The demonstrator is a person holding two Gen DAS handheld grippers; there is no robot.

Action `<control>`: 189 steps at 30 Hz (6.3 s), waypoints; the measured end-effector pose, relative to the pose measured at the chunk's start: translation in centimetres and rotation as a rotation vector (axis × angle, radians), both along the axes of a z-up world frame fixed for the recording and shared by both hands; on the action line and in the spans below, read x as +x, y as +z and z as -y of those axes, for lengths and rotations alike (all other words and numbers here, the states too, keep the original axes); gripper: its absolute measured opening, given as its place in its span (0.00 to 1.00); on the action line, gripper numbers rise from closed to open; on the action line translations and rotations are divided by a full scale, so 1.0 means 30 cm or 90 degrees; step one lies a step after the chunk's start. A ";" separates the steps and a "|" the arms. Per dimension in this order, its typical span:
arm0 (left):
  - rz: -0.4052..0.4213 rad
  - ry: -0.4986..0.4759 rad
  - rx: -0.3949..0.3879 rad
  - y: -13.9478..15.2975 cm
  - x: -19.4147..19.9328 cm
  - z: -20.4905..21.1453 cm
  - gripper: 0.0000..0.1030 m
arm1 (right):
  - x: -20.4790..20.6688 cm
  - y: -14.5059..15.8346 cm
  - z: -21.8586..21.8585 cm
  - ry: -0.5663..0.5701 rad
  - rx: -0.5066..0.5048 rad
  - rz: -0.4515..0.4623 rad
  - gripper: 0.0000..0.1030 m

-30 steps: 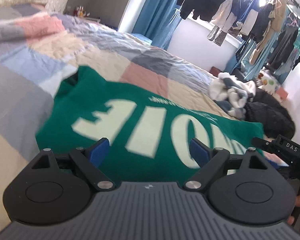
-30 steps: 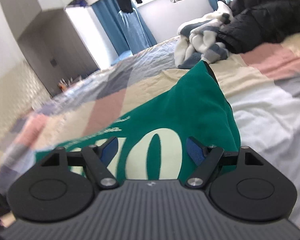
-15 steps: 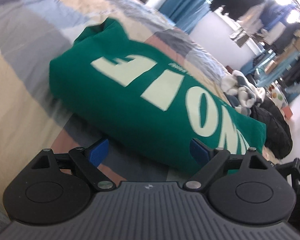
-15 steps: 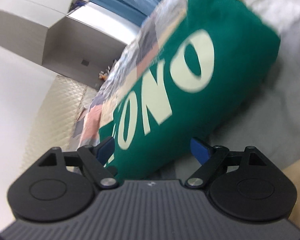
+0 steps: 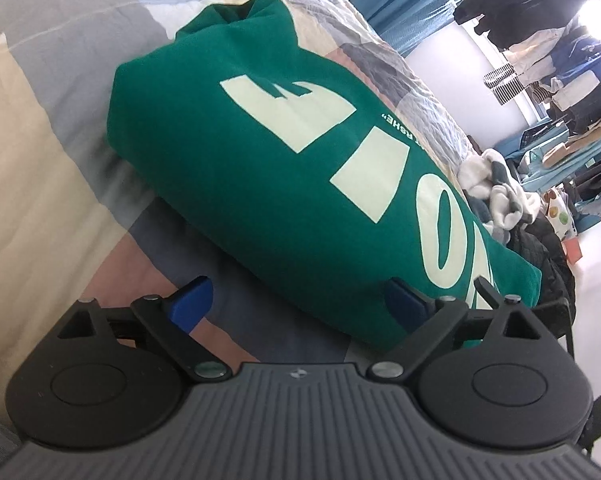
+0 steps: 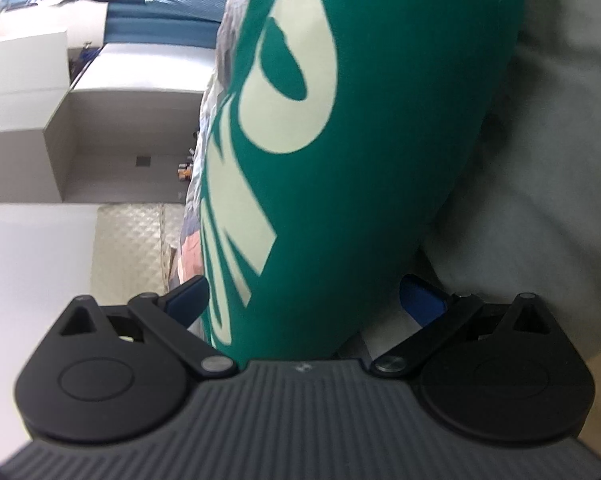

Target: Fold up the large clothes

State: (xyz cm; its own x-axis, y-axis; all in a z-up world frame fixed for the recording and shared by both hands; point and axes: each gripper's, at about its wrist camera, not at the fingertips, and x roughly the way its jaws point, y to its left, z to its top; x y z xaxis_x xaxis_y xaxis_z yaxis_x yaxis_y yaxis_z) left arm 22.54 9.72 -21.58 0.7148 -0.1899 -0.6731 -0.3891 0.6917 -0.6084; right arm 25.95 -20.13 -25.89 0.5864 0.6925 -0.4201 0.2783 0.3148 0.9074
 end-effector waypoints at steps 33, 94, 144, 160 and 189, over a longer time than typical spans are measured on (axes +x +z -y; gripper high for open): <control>0.082 0.225 -0.432 -0.249 0.128 -0.179 0.95 | -0.016 -0.055 0.122 -0.243 -0.029 0.005 1.00; 0.078 -0.281 -0.205 0.239 1.403 1.112 0.50 | 0.529 0.383 1.301 -0.321 -0.186 0.193 0.48; 0.164 -0.424 0.102 0.636 0.732 0.844 0.77 | -0.026 0.690 1.066 -0.280 -0.326 0.180 0.78; 0.309 -0.453 0.267 0.870 0.095 0.821 0.77 | -0.462 1.021 0.667 -0.192 -0.530 0.369 0.78; 0.380 -0.431 0.351 0.572 -0.128 0.774 0.77 | -0.649 0.667 0.452 -0.162 -0.716 0.392 0.77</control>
